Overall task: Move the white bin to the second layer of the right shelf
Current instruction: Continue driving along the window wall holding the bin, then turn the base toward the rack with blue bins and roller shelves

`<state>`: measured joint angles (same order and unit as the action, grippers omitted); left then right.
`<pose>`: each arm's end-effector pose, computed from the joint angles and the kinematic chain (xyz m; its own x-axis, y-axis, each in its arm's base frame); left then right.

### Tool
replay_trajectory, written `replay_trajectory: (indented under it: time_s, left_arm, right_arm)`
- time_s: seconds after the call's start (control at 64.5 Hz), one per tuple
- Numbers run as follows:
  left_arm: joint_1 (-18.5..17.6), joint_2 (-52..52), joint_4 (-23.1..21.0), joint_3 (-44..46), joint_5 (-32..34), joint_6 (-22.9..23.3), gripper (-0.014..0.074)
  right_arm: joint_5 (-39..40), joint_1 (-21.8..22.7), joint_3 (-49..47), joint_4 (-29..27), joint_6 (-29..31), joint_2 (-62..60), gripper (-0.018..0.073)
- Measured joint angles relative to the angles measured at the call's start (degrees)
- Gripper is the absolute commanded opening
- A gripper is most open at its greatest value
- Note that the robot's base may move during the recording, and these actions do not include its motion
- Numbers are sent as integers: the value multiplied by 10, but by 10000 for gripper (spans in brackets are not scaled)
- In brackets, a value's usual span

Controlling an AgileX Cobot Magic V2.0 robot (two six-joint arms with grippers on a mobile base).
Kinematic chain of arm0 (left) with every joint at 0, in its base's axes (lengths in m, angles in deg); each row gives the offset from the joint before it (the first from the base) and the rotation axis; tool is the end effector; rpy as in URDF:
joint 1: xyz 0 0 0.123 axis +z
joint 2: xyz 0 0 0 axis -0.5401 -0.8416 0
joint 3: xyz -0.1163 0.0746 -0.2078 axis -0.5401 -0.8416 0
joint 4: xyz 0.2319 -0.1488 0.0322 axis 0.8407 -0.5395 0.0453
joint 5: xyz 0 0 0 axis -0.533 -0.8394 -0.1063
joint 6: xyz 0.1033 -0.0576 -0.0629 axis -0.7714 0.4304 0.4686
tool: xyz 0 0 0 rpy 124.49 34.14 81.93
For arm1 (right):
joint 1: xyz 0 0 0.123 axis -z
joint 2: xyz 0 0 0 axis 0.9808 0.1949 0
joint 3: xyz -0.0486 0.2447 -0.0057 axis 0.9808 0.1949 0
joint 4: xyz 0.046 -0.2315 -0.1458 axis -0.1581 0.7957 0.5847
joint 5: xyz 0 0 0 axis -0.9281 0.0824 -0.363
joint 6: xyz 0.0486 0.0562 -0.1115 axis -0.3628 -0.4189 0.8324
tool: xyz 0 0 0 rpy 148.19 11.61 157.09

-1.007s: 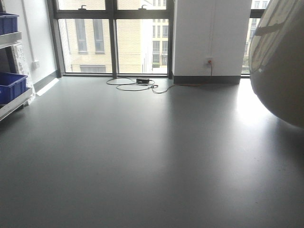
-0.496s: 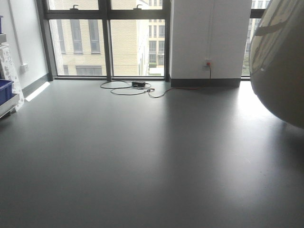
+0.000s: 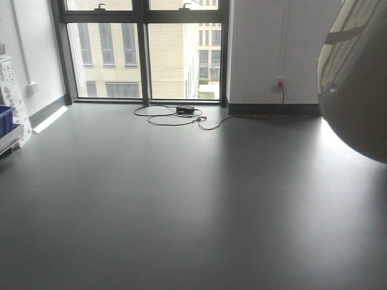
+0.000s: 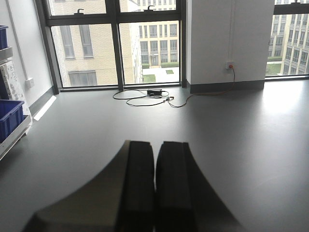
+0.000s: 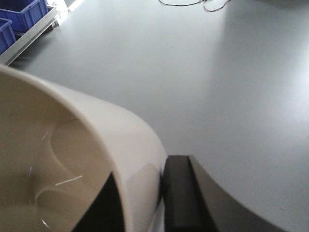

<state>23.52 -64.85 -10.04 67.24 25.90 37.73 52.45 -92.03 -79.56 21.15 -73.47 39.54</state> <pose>0.1589 -0.0264 0.2037 0.0085 0.0339 -0.9994 0.1648 0.9857 0.0348 0.1967 0.0520 0.2694 -0.3833 0.0527 -0.9221 -0.2149 0.9659 0.1445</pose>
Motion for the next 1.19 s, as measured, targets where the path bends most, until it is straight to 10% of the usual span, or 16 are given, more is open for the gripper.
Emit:
replay_trajectory:
  time_s: [1.193]
  left_arm:
    - [0,0,0,0,0,0,85]
  right_arm:
    - [0,0,0,0,0,0,57]
